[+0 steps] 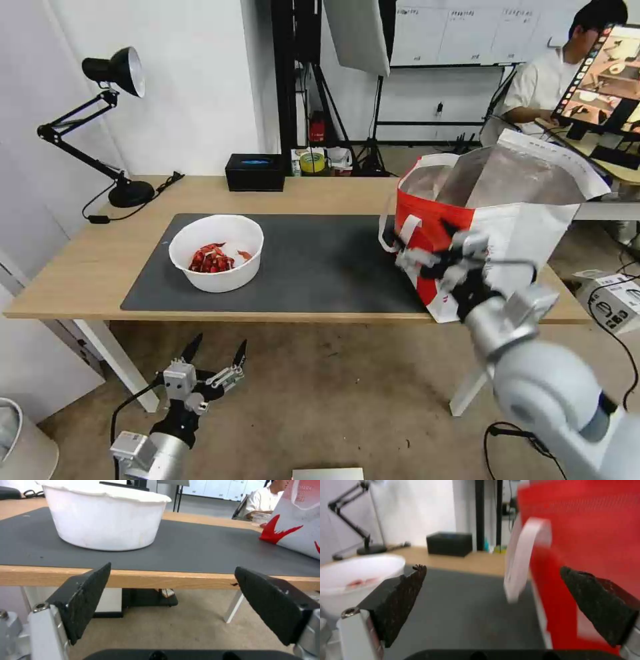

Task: Pick up the trash from the table and place it into the takeout bag.

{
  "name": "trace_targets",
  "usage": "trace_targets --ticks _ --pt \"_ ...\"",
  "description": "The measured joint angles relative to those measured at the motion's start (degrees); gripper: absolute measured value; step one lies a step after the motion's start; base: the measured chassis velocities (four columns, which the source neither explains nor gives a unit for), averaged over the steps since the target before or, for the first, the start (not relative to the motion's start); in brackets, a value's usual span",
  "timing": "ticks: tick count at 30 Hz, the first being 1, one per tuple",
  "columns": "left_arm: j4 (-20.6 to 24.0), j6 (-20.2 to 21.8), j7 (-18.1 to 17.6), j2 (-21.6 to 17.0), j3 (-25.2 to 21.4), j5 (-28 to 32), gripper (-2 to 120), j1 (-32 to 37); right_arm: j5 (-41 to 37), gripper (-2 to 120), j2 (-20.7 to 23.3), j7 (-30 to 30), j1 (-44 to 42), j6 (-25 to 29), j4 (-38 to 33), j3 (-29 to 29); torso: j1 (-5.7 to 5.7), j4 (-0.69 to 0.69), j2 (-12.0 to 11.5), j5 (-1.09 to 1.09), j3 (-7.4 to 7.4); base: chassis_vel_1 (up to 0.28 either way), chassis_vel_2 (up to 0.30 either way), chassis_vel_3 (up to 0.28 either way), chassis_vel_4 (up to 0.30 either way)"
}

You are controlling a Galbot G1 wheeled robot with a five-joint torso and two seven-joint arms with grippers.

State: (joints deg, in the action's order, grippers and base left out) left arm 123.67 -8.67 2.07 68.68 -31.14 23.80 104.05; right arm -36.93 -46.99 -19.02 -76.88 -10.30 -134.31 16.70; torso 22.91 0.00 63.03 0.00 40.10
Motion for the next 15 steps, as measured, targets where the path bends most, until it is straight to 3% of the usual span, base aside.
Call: trace_targets --ticks 8,9,15 --pt "-1.13 -0.93 0.88 0.80 0.53 -0.14 100 -0.11 7.43 100 -3.25 1.43 -10.28 4.48 1.65 -0.33 0.00 0.00 0.00 -0.02 0.00 0.000 0.000 0.000 0.000" --pt "-1.33 -1.09 0.96 0.94 0.72 -0.18 100 -0.26 9.70 100 -4.70 1.21 -12.75 6.94 3.10 -1.33 0.00 -0.01 0.01 0.00 0.00 0.000 0.000 0.000 0.000" --pt "-1.54 -1.13 0.89 0.97 0.84 -0.22 100 -0.39 13.03 100 -7.35 -1.23 -15.28 8.83 5.65 -3.12 0.00 0.00 0.00 0.00 0.00 0.000 0.000 0.000 0.000"
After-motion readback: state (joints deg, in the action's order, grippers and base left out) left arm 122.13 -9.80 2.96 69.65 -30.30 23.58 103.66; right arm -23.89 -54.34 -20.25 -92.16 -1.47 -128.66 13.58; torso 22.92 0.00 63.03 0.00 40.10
